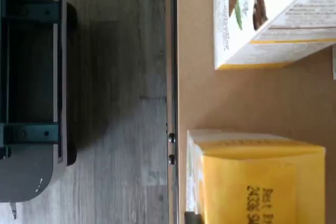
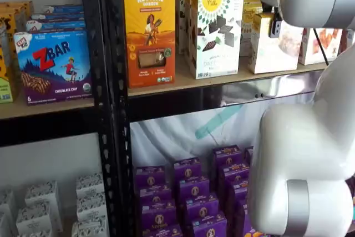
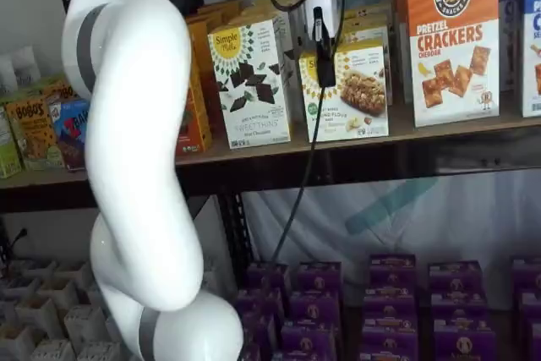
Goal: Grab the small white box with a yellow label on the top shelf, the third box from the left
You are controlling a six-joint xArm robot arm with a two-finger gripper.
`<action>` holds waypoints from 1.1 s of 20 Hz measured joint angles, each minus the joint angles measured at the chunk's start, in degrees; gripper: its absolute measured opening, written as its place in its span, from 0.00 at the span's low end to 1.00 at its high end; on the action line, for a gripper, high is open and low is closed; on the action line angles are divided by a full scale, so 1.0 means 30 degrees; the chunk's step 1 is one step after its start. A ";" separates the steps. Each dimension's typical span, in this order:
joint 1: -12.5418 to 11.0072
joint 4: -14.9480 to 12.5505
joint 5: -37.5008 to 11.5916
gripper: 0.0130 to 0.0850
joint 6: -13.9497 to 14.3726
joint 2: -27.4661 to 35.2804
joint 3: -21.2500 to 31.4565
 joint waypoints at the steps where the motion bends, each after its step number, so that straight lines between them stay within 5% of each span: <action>1: -0.0038 0.0060 0.0047 0.28 -0.0026 -0.0021 -0.0003; 10: -0.0351 0.0669 0.1516 0.28 -0.0164 -0.0381 -0.0408; 22: -0.0602 0.0268 0.3008 0.28 -0.0436 -0.3699 0.1923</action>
